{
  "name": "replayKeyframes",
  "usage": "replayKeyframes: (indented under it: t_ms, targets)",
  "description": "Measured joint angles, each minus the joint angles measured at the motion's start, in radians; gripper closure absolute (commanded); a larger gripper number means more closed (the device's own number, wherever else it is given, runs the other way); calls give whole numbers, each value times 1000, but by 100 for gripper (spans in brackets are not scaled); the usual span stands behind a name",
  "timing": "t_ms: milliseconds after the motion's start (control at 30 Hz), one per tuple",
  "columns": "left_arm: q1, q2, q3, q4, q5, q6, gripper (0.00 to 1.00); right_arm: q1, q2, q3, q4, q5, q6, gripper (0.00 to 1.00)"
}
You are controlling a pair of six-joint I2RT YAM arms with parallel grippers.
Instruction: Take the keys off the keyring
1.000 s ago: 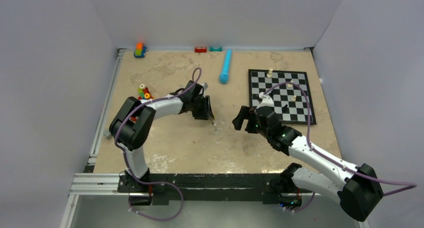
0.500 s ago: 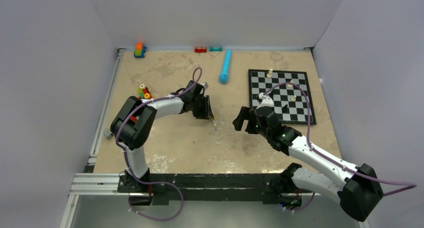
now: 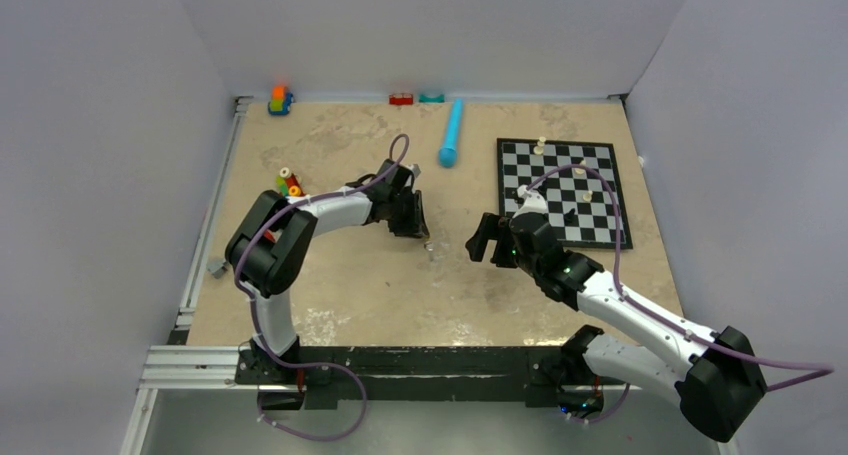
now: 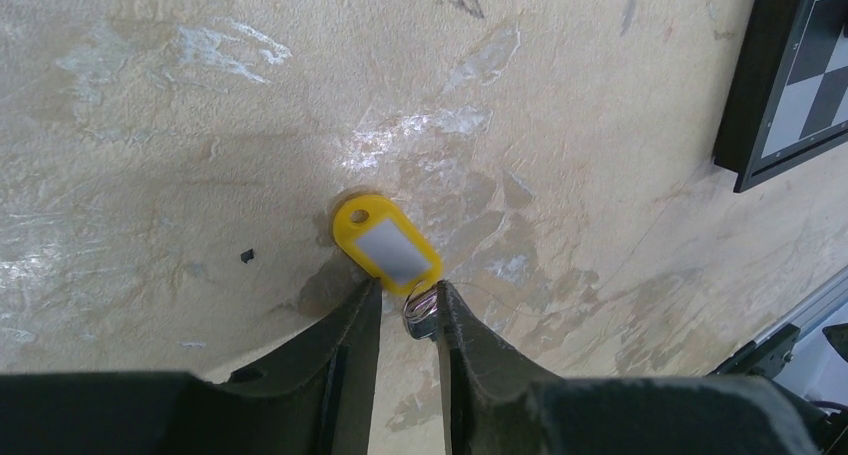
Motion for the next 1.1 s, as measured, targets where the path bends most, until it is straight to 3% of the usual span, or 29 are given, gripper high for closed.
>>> replayKeyframes:
  t_ms: [133,733,967,1100]
  targets:
    - [-3,1,3,-7,-10,0,73,0,0,0,0,0,0,3]
    - [-26,3,21,-54,-46,-21,72,0,0,0,-2,0,0,3]
    - [-30,16,48,-98,-58,-22,92,0,0,-1,-3,0,0,3]
    - [-33,18,49,-109,-62,-23,95,0,0,-1,-3,0,0,3]
